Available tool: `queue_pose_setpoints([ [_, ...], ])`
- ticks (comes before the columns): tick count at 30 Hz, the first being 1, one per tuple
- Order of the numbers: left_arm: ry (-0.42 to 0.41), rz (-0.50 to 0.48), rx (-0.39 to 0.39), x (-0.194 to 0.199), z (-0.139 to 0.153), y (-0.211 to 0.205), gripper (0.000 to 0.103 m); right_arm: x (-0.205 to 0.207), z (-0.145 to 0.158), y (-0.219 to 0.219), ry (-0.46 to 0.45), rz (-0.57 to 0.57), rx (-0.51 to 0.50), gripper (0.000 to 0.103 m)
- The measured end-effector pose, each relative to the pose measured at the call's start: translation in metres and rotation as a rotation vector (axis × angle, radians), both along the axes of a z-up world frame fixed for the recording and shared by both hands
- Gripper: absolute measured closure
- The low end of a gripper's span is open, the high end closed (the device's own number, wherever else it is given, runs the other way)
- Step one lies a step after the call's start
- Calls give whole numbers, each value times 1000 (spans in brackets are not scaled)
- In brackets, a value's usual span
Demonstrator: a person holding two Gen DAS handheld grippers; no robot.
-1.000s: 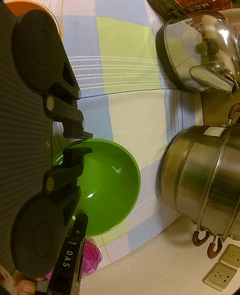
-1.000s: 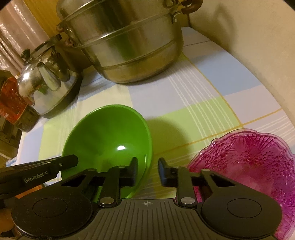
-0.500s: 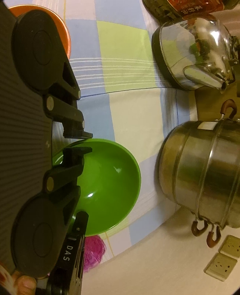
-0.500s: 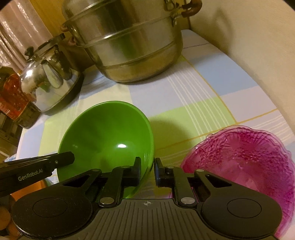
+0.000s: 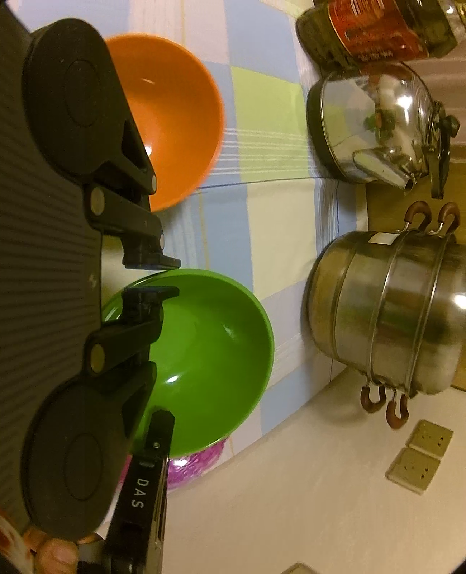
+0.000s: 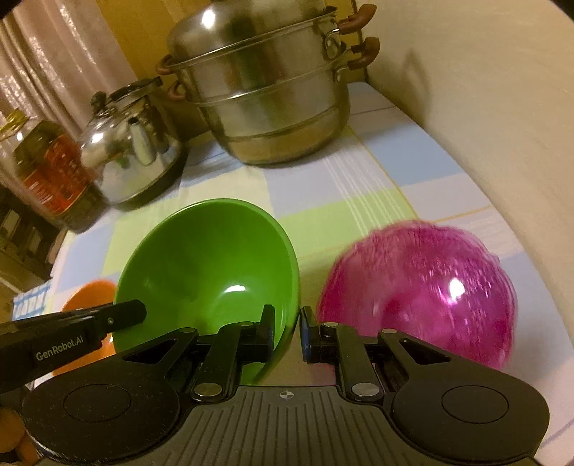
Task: Organize plates and bowls
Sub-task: 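Lift the green bowl and carry it over the orange-green bowl stack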
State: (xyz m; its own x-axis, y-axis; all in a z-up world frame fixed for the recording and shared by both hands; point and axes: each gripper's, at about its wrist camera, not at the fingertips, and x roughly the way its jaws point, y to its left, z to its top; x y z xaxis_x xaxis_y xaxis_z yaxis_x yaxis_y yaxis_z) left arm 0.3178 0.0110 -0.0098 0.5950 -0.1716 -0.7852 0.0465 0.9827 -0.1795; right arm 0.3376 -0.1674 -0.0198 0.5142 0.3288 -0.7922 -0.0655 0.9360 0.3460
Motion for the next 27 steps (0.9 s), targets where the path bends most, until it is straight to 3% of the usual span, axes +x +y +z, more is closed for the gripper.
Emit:
queue_pose_setpoints([
  [15, -3, 99, -37, -133, 7, 30, 96, -119, 17, 21, 1, 76, 18, 89],
  [27, -1, 171, -43, -180, 16, 61, 96, -153, 24, 52, 0, 159, 20, 89],
])
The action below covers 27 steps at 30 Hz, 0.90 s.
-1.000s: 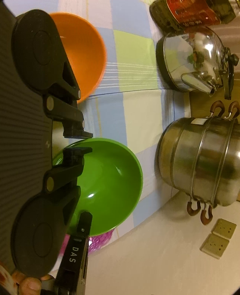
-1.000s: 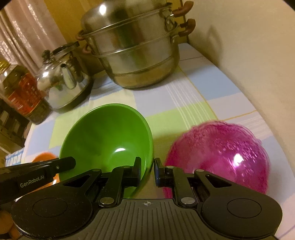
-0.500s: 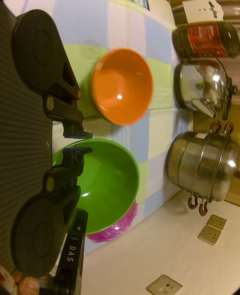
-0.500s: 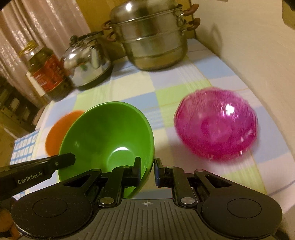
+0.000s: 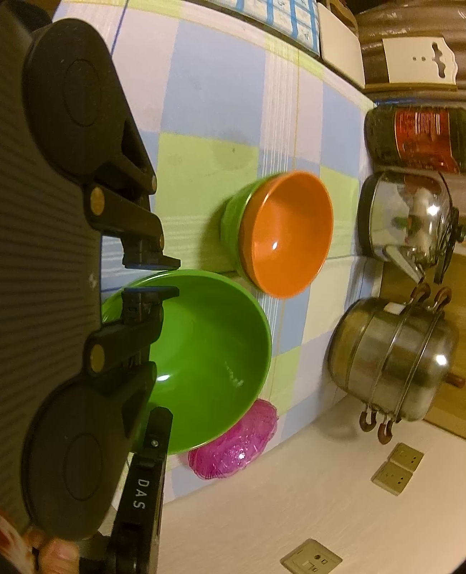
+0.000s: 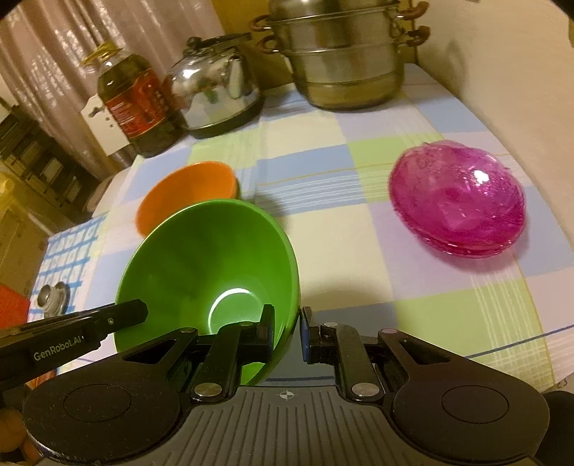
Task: Organize plates and bowls
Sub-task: 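Lift the green bowl and carry it over the orange-green bowl stack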
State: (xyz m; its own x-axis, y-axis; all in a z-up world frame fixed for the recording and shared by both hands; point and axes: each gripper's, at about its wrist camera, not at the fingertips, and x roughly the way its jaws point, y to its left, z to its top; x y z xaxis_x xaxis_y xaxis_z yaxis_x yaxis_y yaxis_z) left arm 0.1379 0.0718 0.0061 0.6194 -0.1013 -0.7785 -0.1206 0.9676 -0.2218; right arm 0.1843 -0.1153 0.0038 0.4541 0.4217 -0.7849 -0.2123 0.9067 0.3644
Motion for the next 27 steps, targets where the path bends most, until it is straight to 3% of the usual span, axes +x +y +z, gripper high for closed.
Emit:
queue_pose_setpoints([
  [13, -28, 45, -1, 5, 22, 26, 96, 11, 18, 25, -12, 36, 33, 89],
  [27, -49, 94, -11, 64, 40, 71, 96, 79, 45, 68, -71, 46, 61, 89],
])
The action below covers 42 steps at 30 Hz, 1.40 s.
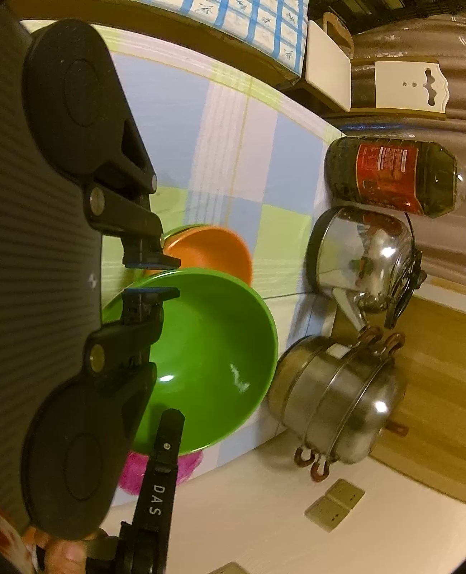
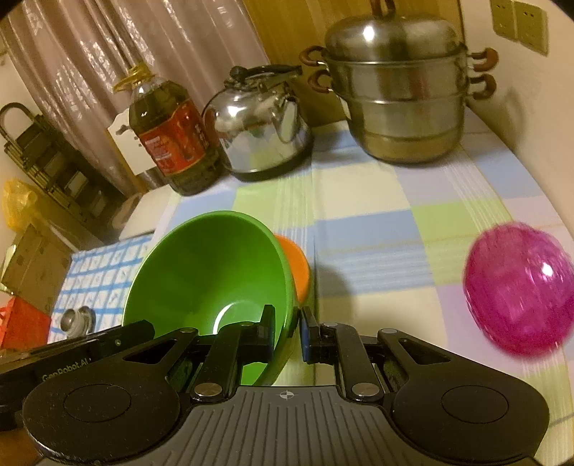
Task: Organize plates and bowls
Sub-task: 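Lift the green bowl and carry it over the orange-green bowl stack, then lower the green bowl onto the orange bowl with both grippers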
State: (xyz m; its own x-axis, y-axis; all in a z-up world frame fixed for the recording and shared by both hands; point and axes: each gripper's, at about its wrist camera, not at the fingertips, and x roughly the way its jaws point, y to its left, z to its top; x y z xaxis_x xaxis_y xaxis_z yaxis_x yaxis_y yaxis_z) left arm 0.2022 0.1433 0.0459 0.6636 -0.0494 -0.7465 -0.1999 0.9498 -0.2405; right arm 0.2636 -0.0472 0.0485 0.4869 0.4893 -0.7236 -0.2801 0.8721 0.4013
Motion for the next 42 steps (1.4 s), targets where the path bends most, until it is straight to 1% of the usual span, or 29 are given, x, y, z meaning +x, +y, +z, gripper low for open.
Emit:
queue_pose_setpoints([
  [9, 37, -8, 21, 49, -13, 19, 95, 53, -16, 25, 33, -7, -13, 89],
  [15, 70, -20, 32, 69, -31, 27, 95, 73, -41, 34, 80, -6, -27, 89],
  [19, 84, -22, 45, 75, -41, 29, 96, 78, -55, 39, 102, -2, -39, 89],
  [22, 95, -21, 38, 76, -49, 32, 96, 80, -64, 42, 113, 3, -45, 89],
  [29, 106, -18, 39, 80, -58, 33, 95, 82, -73, 48, 117, 7, -62, 89],
  [34, 110, -19, 54, 81, -61, 32, 95, 82, -75, 52, 103, 16, -82, 89],
  [42, 113, -11, 36, 82, -65, 35, 95, 79, -76, 59, 62, 43, -122, 89],
])
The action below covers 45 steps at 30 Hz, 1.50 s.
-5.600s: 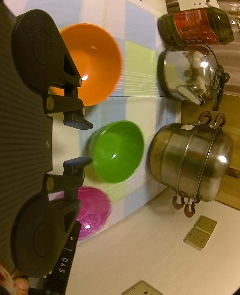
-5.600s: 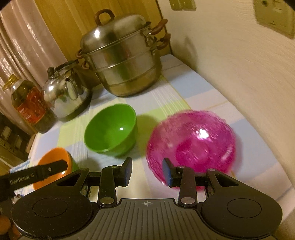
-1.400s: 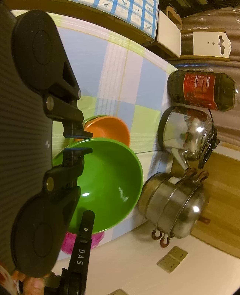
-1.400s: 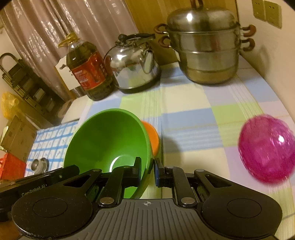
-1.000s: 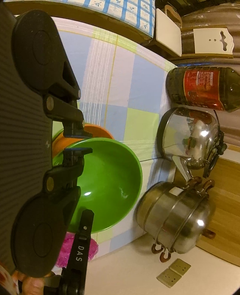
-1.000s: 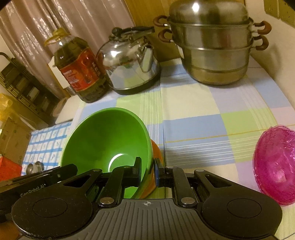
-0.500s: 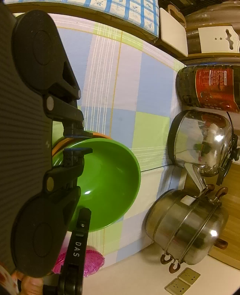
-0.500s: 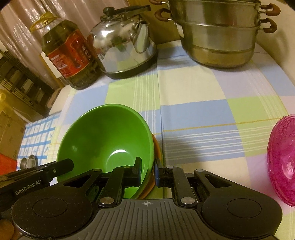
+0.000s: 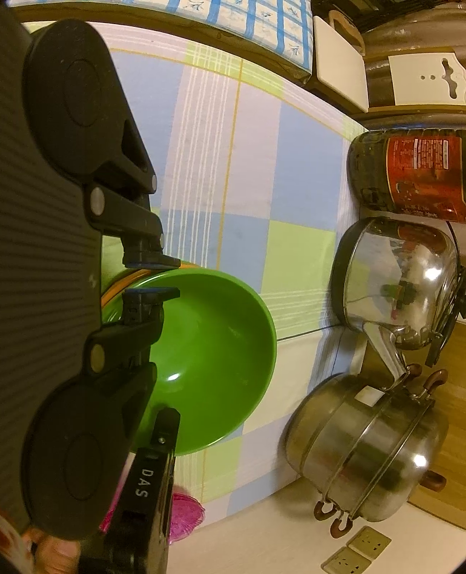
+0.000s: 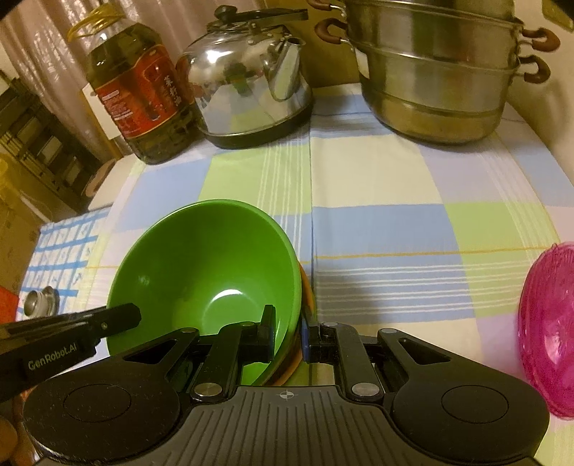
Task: Organize plates and bowls
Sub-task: 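Lower the green bowl onto the orange bowl with both grippers, then open both grippers and withdraw from the three-bowl stack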
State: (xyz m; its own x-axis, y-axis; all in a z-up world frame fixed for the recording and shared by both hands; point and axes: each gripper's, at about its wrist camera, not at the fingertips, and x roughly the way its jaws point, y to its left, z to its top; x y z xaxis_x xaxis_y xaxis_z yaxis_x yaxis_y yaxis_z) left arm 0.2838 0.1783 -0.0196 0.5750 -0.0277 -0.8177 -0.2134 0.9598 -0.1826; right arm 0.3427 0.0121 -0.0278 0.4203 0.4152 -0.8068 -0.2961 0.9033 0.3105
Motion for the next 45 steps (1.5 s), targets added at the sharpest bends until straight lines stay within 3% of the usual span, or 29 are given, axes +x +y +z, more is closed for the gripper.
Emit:
queue_pose_setpoints([
  [4, 1, 1, -4, 0, -1, 0, 95, -1, -1, 3, -28, 20, -16, 85],
  [6, 5, 1, -8, 0, -3, -1, 93, -1, -2, 2, -32, 20, -14, 67],
  [8, 2, 5, -9, -2, -3, -1, 93, -2, -2, -1, -23, 20, 10, 63],
  [29, -93, 101, -84, -64, 29, -14, 90, -53, 26, -45, -32, -66, 117, 62],
  [45, -102, 67, -40, -137, 32, -64, 66, -135, 27, -70, -50, -43, -24, 62],
])
